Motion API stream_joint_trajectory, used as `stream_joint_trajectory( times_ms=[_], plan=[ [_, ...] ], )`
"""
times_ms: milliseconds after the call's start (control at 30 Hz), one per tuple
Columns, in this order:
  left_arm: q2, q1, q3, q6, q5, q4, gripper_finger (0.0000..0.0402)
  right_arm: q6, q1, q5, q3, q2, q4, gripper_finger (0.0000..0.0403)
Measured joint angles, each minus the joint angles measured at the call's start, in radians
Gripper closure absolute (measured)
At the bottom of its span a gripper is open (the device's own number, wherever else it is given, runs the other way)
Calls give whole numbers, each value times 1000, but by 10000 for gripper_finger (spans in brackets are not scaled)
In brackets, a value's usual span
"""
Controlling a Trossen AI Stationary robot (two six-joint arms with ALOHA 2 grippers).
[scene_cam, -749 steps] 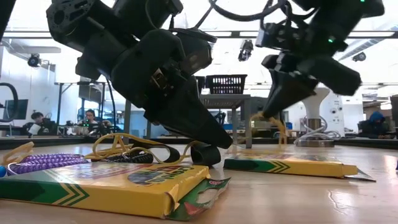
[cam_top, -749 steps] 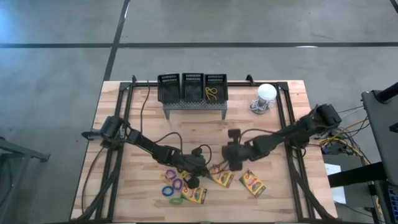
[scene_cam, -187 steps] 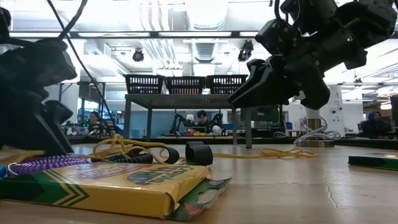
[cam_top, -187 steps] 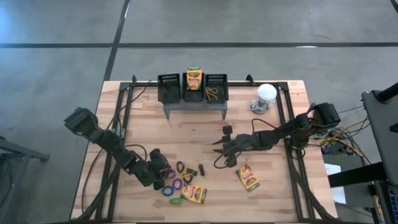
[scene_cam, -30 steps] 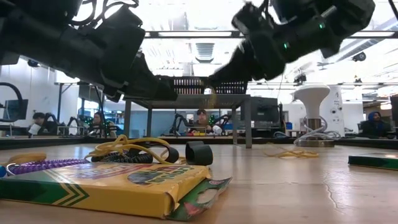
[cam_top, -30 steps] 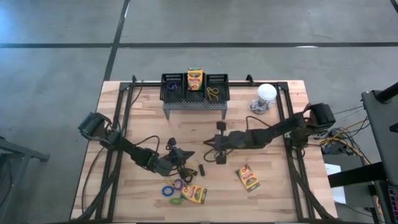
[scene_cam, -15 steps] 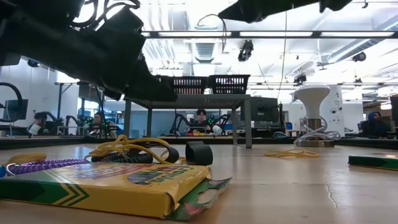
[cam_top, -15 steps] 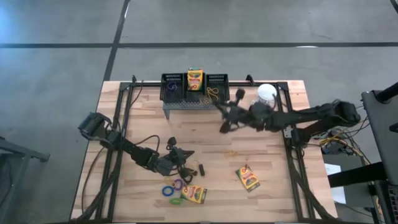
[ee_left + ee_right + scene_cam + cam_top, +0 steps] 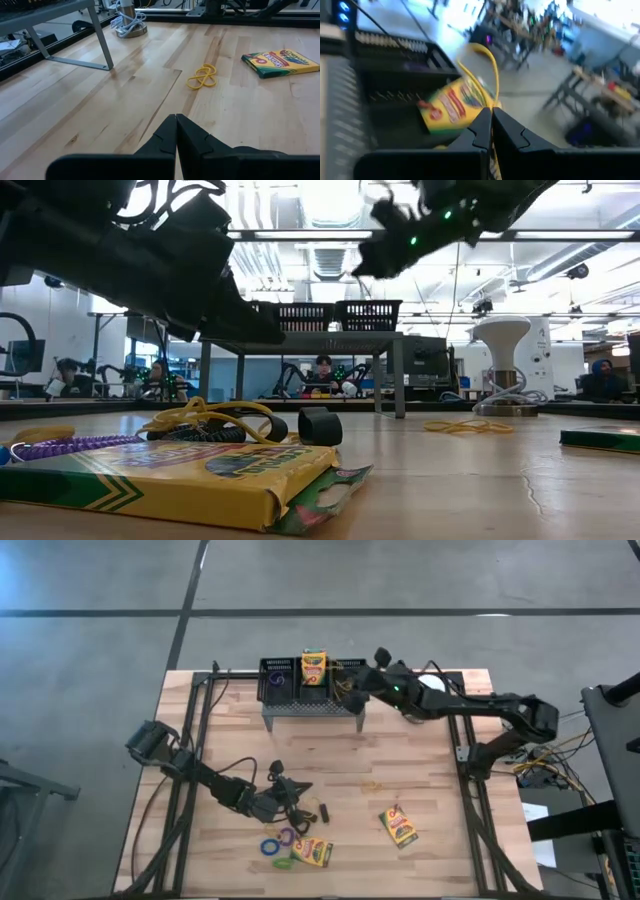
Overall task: Pick & Place Office Desk Supplies
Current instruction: Put the yellow rubber band into the right black basket on the shelf, then put the black rubber band into the right black basket on the shelf
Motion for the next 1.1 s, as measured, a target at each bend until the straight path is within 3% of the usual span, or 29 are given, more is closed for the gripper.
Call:
stream_joint_trajectory(
  times_ms=[267, 667, 800, 1100],
  plan=[
    [0, 0, 0, 0, 0, -12, 394, 84, -39, 3, 88, 49, -206, 388],
    [0, 1, 0, 0, 1, -15, 394, 146, 11, 1, 233, -22, -617, 292],
    [0, 1, 0, -1, 1, -15, 394, 159, 94, -1, 167, -92, -642, 286],
    [0, 1, 0, -35, 1, -14, 394, 289, 390, 2, -136, -280, -537, 316]
  ],
)
